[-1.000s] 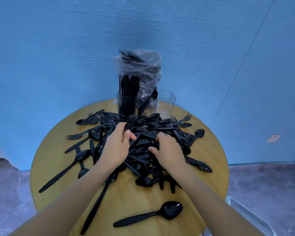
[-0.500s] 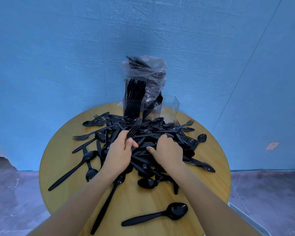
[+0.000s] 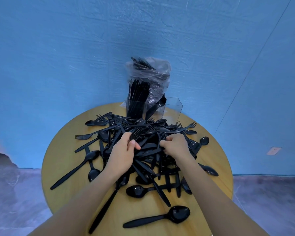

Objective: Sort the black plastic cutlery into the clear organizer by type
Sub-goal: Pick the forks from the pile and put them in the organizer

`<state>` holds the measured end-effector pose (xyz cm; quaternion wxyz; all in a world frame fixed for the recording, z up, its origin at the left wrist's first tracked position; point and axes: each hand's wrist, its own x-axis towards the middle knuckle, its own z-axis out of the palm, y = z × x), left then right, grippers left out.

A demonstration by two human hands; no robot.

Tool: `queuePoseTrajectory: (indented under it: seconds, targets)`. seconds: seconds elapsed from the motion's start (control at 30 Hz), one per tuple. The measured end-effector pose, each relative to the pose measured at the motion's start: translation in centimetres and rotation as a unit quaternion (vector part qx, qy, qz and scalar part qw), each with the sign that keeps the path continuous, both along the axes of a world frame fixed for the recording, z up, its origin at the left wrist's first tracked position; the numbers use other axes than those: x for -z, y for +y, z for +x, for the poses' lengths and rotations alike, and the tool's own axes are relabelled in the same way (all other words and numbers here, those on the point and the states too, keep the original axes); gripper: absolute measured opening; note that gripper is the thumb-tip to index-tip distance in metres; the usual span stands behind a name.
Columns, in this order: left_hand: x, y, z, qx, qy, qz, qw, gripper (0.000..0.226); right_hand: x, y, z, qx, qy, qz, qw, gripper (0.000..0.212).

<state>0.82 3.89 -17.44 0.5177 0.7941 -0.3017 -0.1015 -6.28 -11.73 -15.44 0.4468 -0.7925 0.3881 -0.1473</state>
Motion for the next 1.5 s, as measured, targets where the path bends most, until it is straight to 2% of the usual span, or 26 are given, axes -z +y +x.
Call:
queuePoseTrajectory:
  seconds: [0.27,0.37,0.5,0.6,0.73,0.83,0.9,1.03,1.17,1.23,1.33,1.4,1.5]
  targets:
    - [-0.1,-0.5,0.0,0.003,0.004,-0.008,1.000,0.020,-1.1,-1.2,-0.8,0.017,-0.097,0.075,0.992,0.020]
    - [-0.1,-0.7,0.0,0.003,0.002,-0.004,1.000,0.020,-1.1,-1.8,-0.9,0.014,-0.121,0.060,0.991,0.007]
    - [-0.2,-0.8,0.0,0.000,0.003,-0.003,1.000,0.027,-0.8,-2.3,-1.0,0.012,-0.154,0.039,0.987,0.018]
    - [-0.5,-1.0,0.2,-0.003,0.008,-0.021,1.000,0.024,-1.2,-2.1,-1.3,0.001,-0.201,0.041,0.979,0.003]
    - [-1.9,-2.0,0.6,-0.019,0.022,-0.052,0.998,0.028,-2.3,-1.1,-1.7,-0.046,-0.239,0.039,0.969,0.017]
    - [-3.1,-3.0,0.8,-0.031,0.046,-0.094,0.994,0.030,-2.7,0.0,-1.6,-0.085,-0.230,0.010,0.969,0.018]
    - [-3.7,-3.6,0.8,-0.036,0.054,-0.110,0.992,0.030,-2.9,0.8,-1.4,-0.092,-0.206,-0.045,0.973,0.015]
    - [-4.0,-4.4,0.3,-0.026,0.054,-0.108,0.992,0.027,-3.1,2.2,-0.8,-0.101,-0.172,-0.155,0.967,0.001]
    - [-3.9,-4.6,0.1,-0.018,0.078,-0.108,0.991,0.020,-3.4,3.1,-0.8,-0.125,-0.157,-0.209,0.957,0.004]
    - [-3.9,-4.5,0.3,-0.013,0.109,-0.121,0.987,0.019,-3.3,3.3,-0.8,-0.130,-0.157,-0.189,0.961,0.004]
    - [-4.1,-4.4,0.2,-0.008,0.156,-0.150,0.976,0.018,-3.2,3.5,-0.9,-0.167,-0.172,-0.111,0.965,0.005]
    - [-4.2,-4.1,-0.1,-0.010,0.161,-0.163,0.973,0.017,-3.5,3.5,-1.2,-0.189,-0.179,-0.061,0.964,0.017]
    - [-3.8,-3.6,-0.3,-0.006,0.165,-0.172,0.971,0.018,-3.7,3.1,-1.5,-0.157,-0.198,0.012,0.967,0.029]
